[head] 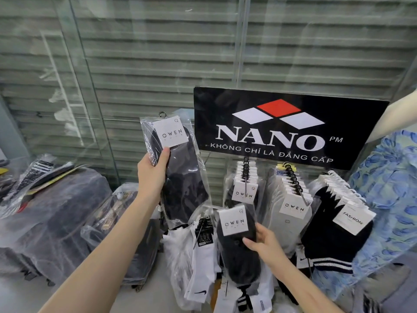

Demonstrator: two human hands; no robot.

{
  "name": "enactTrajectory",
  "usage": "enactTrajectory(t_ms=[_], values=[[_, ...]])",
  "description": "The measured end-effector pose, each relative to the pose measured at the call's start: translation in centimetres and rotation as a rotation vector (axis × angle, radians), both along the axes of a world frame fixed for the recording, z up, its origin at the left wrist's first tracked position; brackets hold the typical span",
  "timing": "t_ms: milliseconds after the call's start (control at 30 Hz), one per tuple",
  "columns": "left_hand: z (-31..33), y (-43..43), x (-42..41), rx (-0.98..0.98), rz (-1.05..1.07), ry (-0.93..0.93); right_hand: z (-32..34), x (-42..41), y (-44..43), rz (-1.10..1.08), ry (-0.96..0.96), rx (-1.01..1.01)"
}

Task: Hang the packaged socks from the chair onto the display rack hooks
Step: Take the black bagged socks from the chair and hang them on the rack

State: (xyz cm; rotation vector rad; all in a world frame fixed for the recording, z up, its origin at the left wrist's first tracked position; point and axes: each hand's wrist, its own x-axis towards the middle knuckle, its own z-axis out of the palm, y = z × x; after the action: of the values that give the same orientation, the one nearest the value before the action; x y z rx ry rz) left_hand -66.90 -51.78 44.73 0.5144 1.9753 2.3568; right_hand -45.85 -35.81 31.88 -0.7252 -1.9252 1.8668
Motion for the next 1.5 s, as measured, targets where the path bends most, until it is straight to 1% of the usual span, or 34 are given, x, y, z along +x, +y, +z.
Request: enactTrajectory(t_ms=[100,200,333,467,600,733,900,1000,1067,1100,1133,1167,1200,1233,1267,1300,1333,1400,1433,1500], values=[[-0.4,0.2,0.1,0.009,-0.019,-0.014,-1.3,0.6,1.2,-0.134,-0.042,-0.024],[-0.5,0.2,0.2,0.010,-0.034,-0.023,-1.2,0.6,2.0,-0.272,0.003,-0.065],[-0.6,0.4,0.9,0.015,-0.028,-0.035,0.3,-0.7,2.6,-0.316,0.049,-0.005],[-0.7,0.6,1.6,0.014,-0.073,-0.010,1.0,-1.9,3.2,-0.283,0.009,0.059],[-1.0,0.4,1.7,-0.005,-0.064,-0.001,1.0,-2.4,3.4,-0.225,-0.104,0.142],[-1.2,0.3,1.6,0.000,-0.079,0.000,1.2,-3.3,3.5,-0.217,-0.161,0.146],[-1.8,0.5,1.8,-0.029,-0.116,0.012,1.7,-4.2,4.1,-0.229,-0.310,0.189],[-2.0,0.6,2.0,-0.032,-0.124,0.027,4.2,-4.0,4.4,-0.137,-0.453,0.239],[-1.9,0.7,2.2,-0.030,-0.138,0.036,7.2,-3.4,4.7,0.009,-0.615,0.325],[-1.8,0.7,2.4,-0.036,-0.147,0.046,9.0,-3.1,4.8,0.079,-0.693,0.415],[-1.7,0.8,2.5,-0.043,-0.160,0.055,10.8,-2.9,4.7,0.117,-0.723,0.542],[-1.6,0.9,2.6,-0.038,-0.173,0.058,12.4,-2.9,4.7,0.086,-0.686,0.690],[-1.4,1.0,2.7,-0.023,-0.193,0.058,13.8,-2.9,4.3,-0.006,-0.596,0.830],[-1.2,1.3,2.8,-0.009,-0.217,0.060,15.1,-2.9,3.6,-0.118,-0.456,0.946],[-1.1,1.5,2.9,-0.003,-0.240,0.063,16.1,-3.0,2.6,-0.192,-0.298,0.999],[-1.0,1.8,3.2,-0.002,-0.259,0.064,17.0,-3.2,1.4,-0.185,-0.168,0.965],[-0.8,2.1,3.6,0.002,-0.276,0.061,17.6,-3.5,0.2,-0.126,-0.078,0.858],[-0.8,2.5,4.2,0.011,-0.304,0.049,17.8,-4.3,-1.8,-0.047,-0.002,0.614],[-0.9,2.6,4.5,0.014,-0.318,0.036,17.4,-4.7,-2.3,-0.071,0.017,0.572],[-0.8,2.6,4.7,0.030,-0.350,0.004,16.5,-5.4,-2.6,-0.171,0.066,0.552]])
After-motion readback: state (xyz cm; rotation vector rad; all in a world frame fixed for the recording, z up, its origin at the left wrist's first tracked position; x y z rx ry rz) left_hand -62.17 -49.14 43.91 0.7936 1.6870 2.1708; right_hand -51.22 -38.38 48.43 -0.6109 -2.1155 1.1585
